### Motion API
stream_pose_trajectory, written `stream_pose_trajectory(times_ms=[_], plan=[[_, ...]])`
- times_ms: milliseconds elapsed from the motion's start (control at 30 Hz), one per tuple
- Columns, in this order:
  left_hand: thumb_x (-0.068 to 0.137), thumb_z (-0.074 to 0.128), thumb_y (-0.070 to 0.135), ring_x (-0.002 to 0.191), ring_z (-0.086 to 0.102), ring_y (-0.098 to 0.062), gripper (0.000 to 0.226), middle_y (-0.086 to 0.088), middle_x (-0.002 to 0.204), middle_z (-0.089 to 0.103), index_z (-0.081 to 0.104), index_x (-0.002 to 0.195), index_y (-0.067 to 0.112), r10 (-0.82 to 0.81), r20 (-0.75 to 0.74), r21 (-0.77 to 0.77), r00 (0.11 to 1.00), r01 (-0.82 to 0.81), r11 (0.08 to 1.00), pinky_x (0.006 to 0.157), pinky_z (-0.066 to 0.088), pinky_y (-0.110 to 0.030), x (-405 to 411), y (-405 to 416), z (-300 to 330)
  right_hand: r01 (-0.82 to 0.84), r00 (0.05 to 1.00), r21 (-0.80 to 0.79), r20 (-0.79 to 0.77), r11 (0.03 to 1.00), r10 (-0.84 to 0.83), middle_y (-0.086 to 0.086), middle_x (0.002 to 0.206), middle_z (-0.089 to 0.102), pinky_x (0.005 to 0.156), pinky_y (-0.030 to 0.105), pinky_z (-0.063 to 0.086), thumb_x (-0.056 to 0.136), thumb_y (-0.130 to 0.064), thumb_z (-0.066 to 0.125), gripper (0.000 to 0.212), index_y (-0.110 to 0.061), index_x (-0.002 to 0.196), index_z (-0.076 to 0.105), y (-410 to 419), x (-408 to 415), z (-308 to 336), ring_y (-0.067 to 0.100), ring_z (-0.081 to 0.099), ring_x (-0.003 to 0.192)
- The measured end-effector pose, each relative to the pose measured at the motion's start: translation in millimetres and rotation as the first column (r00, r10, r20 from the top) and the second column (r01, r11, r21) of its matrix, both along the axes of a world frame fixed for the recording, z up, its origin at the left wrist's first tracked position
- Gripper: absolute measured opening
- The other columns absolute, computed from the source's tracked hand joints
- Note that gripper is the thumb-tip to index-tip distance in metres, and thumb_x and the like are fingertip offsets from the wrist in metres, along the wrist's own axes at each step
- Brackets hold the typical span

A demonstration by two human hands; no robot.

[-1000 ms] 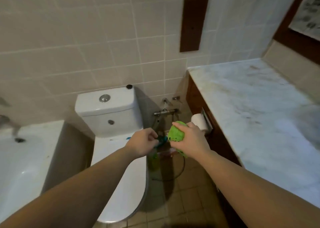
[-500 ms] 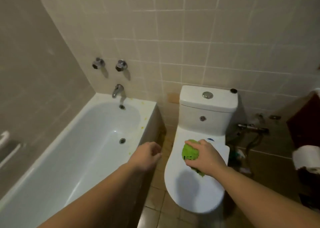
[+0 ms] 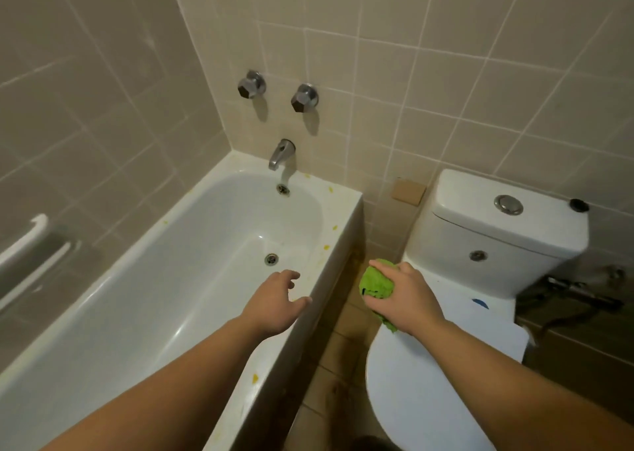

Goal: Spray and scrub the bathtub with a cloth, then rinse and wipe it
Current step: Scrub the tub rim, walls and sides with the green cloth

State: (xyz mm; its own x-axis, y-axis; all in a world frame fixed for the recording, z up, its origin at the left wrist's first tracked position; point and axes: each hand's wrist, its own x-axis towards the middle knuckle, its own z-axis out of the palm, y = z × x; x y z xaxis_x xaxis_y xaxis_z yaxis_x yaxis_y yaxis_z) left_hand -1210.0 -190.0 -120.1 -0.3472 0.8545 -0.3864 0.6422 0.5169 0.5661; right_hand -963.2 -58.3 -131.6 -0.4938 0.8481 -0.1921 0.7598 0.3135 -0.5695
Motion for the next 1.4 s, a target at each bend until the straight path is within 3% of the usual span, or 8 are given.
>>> stream_pose_trajectory(times_ms=[433, 633, 767, 867, 1000, 1100, 1300, 1400], plan=[[0.085, 0.07, 0.065, 0.144, 0.041, -0.021, 0.098, -0.004, 0.16, 0.034, 0.025, 0.16, 0.021, 0.092, 0.17, -0.233, 0.981, -0.051, 0.971, 0.114, 0.039, -0.036, -82, 171, -193, 0.08, 0.997, 0.029, 0.01, 0.996, -0.08, -0.004, 0.12, 0.06, 0.092, 0.033, 0.05, 0.07, -0.071, 0.058, 0.077, -0.033, 0.138, 0.063, 224, -126, -190, 0.023, 0.059, 0.104], [0.074, 0.076, 0.073, 0.146, 0.039, -0.019, 0.115, 0.001, 0.162, 0.033, 0.021, 0.162, 0.023, 0.181, 0.303, -0.24, 0.936, -0.109, 0.965, 0.117, 0.037, -0.036, -98, 233, -274, -0.018, 0.989, 0.176, 0.145, 0.984, -0.007, 0.012, 0.129, 0.055, 0.1, 0.046, 0.047, 0.075, -0.072, 0.05, 0.078, -0.038, 0.146, 0.048, 347, -189, -254, 0.037, 0.052, 0.114], [0.081, 0.084, 0.05, 0.107, 0.057, 0.01, 0.062, 0.032, 0.12, 0.055, 0.046, 0.128, 0.041, 0.222, 0.455, -0.204, 0.862, -0.141, 0.969, 0.095, 0.046, -0.012, -99, 259, -296, -0.045, 0.992, 0.247, 0.126, 0.968, 0.014, 0.021, 0.126, 0.053, 0.104, 0.049, 0.045, 0.079, -0.068, 0.044, 0.079, -0.031, 0.148, 0.052, 398, -236, -284, 0.043, 0.052, 0.112], [0.075, 0.089, 0.049, 0.115, 0.06, -0.002, 0.07, 0.027, 0.122, 0.06, 0.047, 0.131, 0.043, 0.225, 0.499, -0.177, 0.837, -0.155, 0.972, 0.098, 0.049, -0.025, -99, 263, -307, -0.11, 0.99, 0.18, 0.102, 0.977, 0.093, 0.019, 0.135, 0.055, 0.111, 0.047, 0.039, 0.083, -0.063, 0.036, 0.073, -0.03, 0.146, 0.057, 402, -258, -314, 0.043, 0.051, 0.121], [0.071, 0.092, 0.046, 0.117, 0.056, 0.003, 0.076, 0.029, 0.124, 0.059, 0.045, 0.132, 0.047, 0.221, 0.535, -0.184, 0.815, -0.143, 0.972, 0.089, 0.045, -0.014, -107, 262, -310, -0.259, 0.965, 0.123, 0.001, 0.958, 0.261, 0.012, 0.144, 0.054, 0.117, 0.044, 0.034, 0.087, -0.049, 0.046, 0.062, -0.028, 0.144, 0.059, 355, -248, -325, 0.032, 0.044, 0.132], [0.072, 0.092, 0.044, 0.113, 0.056, 0.014, 0.072, 0.034, 0.119, 0.063, 0.05, 0.129, 0.05, 0.222, 0.554, -0.208, 0.802, -0.125, 0.97, 0.085, 0.044, -0.007, -111, 261, -310, -0.511, 0.86, 0.139, 0.092, 0.848, 0.503, 0.015, 0.149, 0.046, 0.116, 0.047, 0.032, 0.086, -0.049, 0.066, 0.068, -0.033, 0.15, 0.052, 363, -227, -328, 0.036, 0.038, 0.135], [0.08, 0.086, 0.039, 0.099, 0.046, 0.035, 0.054, 0.049, 0.105, 0.057, 0.043, 0.107, 0.059, 0.203, 0.574, -0.201, 0.793, -0.104, 0.974, 0.08, 0.041, 0.001, -109, 260, -308, -0.164, 0.985, 0.218, 0.096, 0.962, 0.146, 0.018, 0.146, 0.045, 0.119, 0.049, 0.029, 0.09, -0.046, 0.063, 0.067, -0.026, 0.153, 0.049, 388, -270, -334, 0.041, 0.039, 0.135], [0.085, 0.081, 0.039, 0.09, 0.042, 0.04, 0.048, 0.061, 0.092, 0.05, 0.041, 0.104, 0.059, 0.216, 0.571, -0.214, 0.792, -0.111, 0.971, 0.074, 0.037, 0.004, -109, 257, -306, -0.428, 0.904, 0.19, 0.067, 0.884, 0.423, 0.017, 0.151, 0.041, 0.122, 0.047, 0.028, 0.09, -0.041, 0.073, 0.068, -0.029, 0.152, 0.05, 367, -243, -338, 0.037, 0.035, 0.138]])
